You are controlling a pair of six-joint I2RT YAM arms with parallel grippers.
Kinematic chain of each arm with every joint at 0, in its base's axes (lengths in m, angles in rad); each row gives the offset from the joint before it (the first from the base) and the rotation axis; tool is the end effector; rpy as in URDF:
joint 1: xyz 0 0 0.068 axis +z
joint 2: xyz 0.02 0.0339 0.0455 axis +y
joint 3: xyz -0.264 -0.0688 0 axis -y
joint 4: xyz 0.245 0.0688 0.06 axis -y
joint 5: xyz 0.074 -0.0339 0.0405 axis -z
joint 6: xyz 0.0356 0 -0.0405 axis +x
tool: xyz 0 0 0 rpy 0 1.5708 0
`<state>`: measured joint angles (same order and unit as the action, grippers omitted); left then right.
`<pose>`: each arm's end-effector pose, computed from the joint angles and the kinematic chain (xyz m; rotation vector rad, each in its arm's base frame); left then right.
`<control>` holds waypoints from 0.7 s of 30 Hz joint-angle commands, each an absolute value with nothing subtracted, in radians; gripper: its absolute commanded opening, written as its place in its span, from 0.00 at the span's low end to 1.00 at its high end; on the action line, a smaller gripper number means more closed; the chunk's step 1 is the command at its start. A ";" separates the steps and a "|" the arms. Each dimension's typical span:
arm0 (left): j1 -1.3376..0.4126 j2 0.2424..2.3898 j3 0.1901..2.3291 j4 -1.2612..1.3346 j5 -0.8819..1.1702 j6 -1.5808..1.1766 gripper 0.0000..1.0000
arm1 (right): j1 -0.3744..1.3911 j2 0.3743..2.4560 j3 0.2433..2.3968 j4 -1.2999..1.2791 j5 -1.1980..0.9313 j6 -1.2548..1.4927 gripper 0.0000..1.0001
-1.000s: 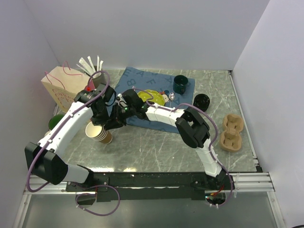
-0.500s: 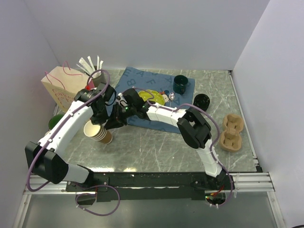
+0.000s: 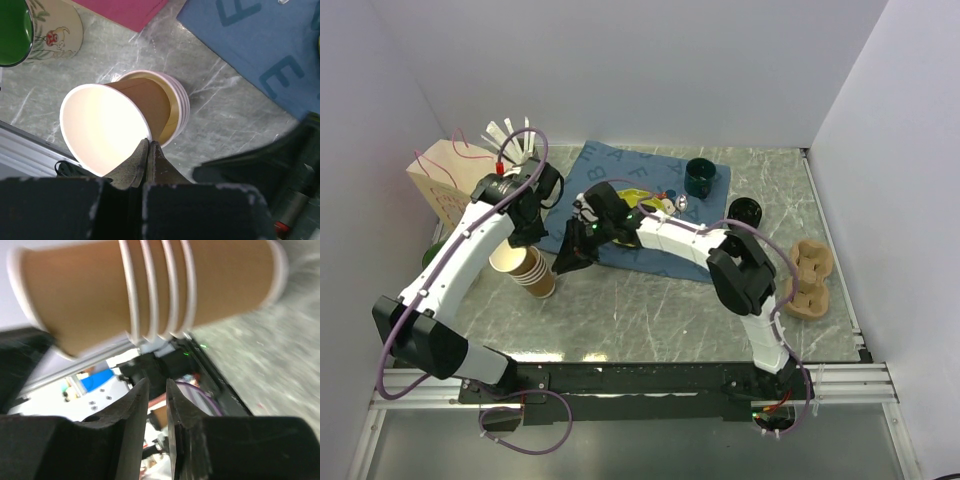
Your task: Pack the takeout coffee
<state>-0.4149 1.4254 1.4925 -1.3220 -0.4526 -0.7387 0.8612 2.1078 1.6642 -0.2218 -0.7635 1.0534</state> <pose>0.2397 -0.0886 0.3502 -0.5174 2.5714 0.2782 0.2944 0.3806 0.2278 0.2516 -2.5928 -1.6077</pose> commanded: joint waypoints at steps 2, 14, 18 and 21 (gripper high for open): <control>-0.416 1.404 1.536 -1.370 -0.488 -0.706 0.01 | 0.812 1.893 1.677 -0.493 -0.655 0.852 0.30; -0.416 1.390 1.647 -1.370 -0.595 -0.673 0.01 | 0.741 1.634 1.618 -0.726 -0.477 0.738 0.32; -0.422 1.391 1.664 -1.364 -0.562 -0.681 0.01 | 0.732 1.583 1.605 -0.738 -0.456 0.739 0.33; -0.436 1.382 1.672 -1.355 -0.513 -0.675 0.01 | 0.730 1.568 1.600 -0.750 -0.442 0.742 0.33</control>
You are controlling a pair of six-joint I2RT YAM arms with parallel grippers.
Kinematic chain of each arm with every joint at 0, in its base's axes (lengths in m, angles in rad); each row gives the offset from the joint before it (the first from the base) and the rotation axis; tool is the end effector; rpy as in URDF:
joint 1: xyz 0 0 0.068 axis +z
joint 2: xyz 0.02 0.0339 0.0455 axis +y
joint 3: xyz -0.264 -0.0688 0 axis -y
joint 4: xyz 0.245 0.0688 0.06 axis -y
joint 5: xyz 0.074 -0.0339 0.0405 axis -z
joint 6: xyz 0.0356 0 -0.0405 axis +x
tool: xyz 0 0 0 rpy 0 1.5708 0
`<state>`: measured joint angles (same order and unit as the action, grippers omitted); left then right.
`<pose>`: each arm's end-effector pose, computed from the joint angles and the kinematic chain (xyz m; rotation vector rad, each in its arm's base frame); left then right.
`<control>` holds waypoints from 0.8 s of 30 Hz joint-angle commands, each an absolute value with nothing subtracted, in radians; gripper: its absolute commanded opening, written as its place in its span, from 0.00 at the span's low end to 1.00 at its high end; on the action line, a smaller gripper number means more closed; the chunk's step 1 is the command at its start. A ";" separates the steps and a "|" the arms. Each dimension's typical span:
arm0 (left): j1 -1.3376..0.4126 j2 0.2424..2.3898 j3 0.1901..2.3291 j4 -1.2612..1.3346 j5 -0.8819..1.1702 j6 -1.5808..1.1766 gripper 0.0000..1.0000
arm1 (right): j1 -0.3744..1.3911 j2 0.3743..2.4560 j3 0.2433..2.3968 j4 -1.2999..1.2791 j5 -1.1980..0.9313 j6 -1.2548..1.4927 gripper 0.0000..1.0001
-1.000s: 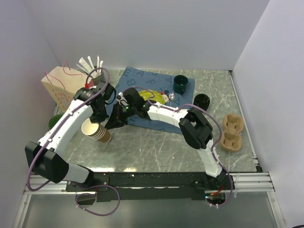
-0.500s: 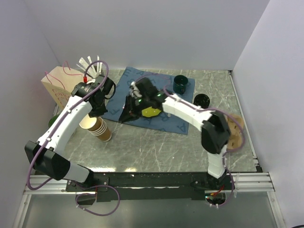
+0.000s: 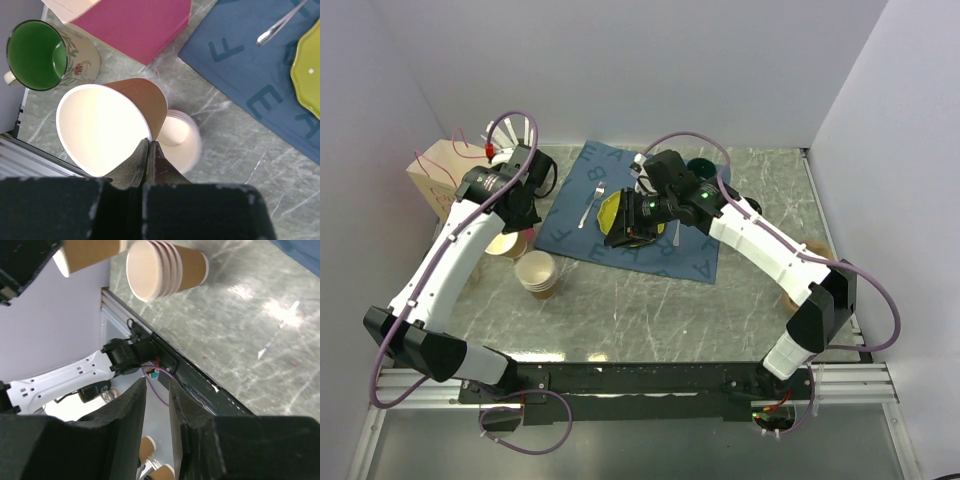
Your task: Pack the takeout coffee
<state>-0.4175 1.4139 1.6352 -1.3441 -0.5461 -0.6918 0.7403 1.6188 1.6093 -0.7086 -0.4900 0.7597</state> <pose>0.2359 -0.0844 0.3925 -0.4933 2.4227 0.2913 0.2527 0.2536 0.3655 -0.2646 2.5503 1.2548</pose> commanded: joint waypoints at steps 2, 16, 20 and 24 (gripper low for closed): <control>-0.440 1.374 1.672 -1.361 -0.496 -0.683 0.01 | 0.729 1.557 1.595 -0.746 -0.436 0.750 0.33; -0.701 1.546 1.947 -1.313 -0.397 -0.672 0.01 | 0.709 1.382 1.643 -0.949 -0.221 0.631 0.45; -0.822 1.632 1.930 -1.299 -0.425 -0.698 0.01 | 0.706 1.261 1.615 -1.020 -0.092 0.623 0.65; -0.926 1.727 1.918 -1.276 -0.440 -0.706 0.01 | 0.706 1.076 1.554 -1.060 0.026 0.664 0.99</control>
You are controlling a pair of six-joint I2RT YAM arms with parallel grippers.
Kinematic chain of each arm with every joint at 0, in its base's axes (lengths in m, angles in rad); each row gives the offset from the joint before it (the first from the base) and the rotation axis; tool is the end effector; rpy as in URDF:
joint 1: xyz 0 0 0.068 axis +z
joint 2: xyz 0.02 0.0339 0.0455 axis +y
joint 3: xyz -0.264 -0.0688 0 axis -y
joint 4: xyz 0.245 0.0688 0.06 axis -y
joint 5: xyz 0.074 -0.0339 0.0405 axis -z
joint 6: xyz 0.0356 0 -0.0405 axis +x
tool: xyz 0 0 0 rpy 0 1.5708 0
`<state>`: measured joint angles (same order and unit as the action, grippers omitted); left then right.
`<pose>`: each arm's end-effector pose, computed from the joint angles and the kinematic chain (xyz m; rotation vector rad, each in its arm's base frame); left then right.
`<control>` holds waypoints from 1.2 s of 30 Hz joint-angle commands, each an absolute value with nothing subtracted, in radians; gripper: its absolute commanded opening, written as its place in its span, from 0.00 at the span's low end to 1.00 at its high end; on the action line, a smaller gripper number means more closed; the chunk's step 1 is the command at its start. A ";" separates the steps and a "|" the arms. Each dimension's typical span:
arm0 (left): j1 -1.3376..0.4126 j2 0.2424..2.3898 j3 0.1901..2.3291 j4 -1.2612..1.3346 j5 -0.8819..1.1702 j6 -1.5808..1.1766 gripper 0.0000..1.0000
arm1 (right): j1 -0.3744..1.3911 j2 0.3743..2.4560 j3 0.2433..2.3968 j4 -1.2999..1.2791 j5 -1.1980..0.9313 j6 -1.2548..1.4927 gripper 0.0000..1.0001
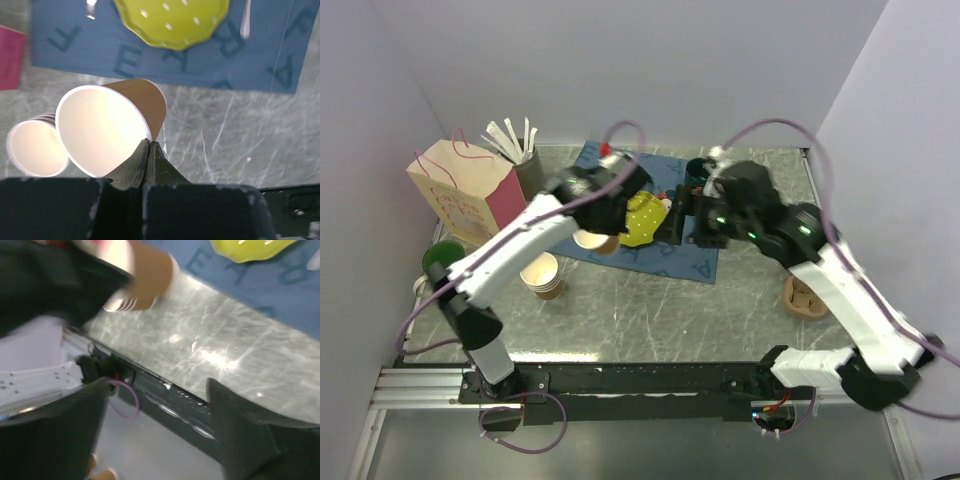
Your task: Pack the takeout coffee
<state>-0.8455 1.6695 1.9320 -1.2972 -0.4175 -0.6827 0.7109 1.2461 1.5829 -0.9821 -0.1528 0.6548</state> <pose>0.2241 -0.2310 0.4061 0.0577 2.4765 -0.0917 0.1741 0.1571 0.4356 -0.1567 2.3623 0.8852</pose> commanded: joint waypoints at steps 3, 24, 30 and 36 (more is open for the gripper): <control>-0.974 1.758 1.858 -1.206 -0.425 -0.678 0.01 | 0.706 0.956 1.503 -1.084 0.115 0.712 1.00; -0.939 1.743 1.393 -1.203 -0.637 -0.732 0.01 | 0.706 0.833 1.439 -1.094 0.186 0.767 1.00; -0.870 1.700 1.330 -1.187 -0.643 -0.723 0.01 | 0.706 0.841 1.436 -1.083 0.170 0.769 1.00; -0.830 1.674 1.318 -1.172 -0.623 -0.709 0.01 | 0.704 0.847 1.439 -1.092 0.164 0.765 1.00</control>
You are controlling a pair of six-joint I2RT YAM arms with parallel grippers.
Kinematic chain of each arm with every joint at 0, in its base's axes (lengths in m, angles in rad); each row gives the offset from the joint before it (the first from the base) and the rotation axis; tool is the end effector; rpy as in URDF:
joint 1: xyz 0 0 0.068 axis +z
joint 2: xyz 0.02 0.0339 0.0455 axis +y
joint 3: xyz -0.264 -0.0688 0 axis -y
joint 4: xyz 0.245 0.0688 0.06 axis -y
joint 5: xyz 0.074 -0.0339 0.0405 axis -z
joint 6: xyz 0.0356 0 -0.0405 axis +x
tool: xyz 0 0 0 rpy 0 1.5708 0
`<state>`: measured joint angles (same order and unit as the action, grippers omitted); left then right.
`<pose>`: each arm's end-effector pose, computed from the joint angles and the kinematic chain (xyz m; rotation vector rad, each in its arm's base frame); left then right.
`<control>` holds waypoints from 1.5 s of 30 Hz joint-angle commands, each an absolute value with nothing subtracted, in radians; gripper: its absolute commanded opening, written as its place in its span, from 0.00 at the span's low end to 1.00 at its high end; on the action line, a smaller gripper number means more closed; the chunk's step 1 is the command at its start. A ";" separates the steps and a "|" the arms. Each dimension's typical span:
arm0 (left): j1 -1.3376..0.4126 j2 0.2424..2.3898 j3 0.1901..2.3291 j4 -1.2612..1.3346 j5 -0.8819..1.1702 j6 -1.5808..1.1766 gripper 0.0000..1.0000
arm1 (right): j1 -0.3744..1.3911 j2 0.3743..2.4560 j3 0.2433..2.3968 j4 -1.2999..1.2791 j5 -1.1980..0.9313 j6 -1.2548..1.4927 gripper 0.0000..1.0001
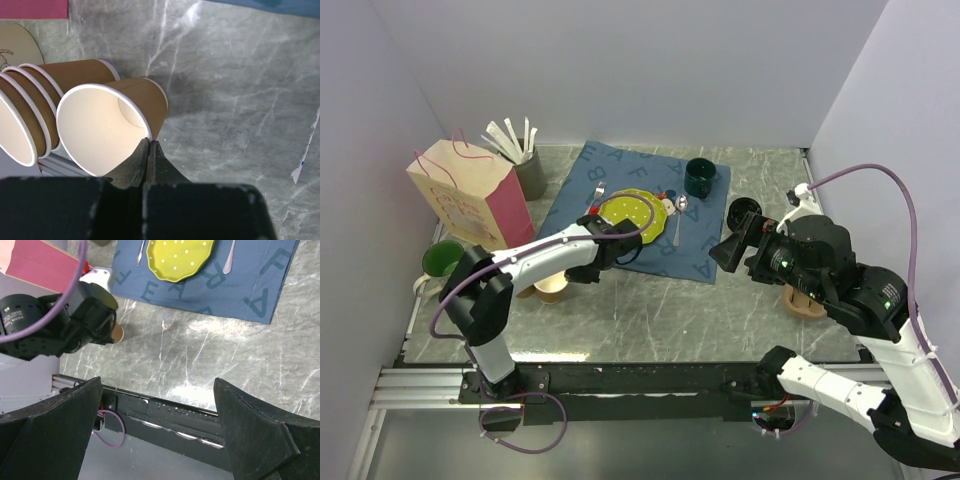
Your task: Pack the takeout coffee
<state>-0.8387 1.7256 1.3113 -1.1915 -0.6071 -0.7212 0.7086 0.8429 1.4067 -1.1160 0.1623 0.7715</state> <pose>0.2193 -0.2137 0.2275 0.1714 2.6641 0.6274 0.0890 0.0687 0.4350 0.1686 2.1905 0.6947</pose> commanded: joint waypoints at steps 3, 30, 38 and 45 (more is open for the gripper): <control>-0.848 1.649 1.380 -1.160 -0.566 -0.684 0.01 | 0.706 0.845 1.428 -1.094 0.156 0.769 1.00; -1.221 1.956 1.801 -1.160 -0.354 -0.758 0.01 | 0.704 0.696 1.393 -1.207 0.253 0.850 1.00; -1.224 1.968 1.799 -1.152 -0.351 -0.753 0.37 | 0.704 0.710 1.451 -1.224 0.268 0.830 1.00; -1.209 1.939 1.954 -1.203 -0.423 -0.724 0.86 | 0.704 0.715 1.425 -1.167 0.304 0.805 1.00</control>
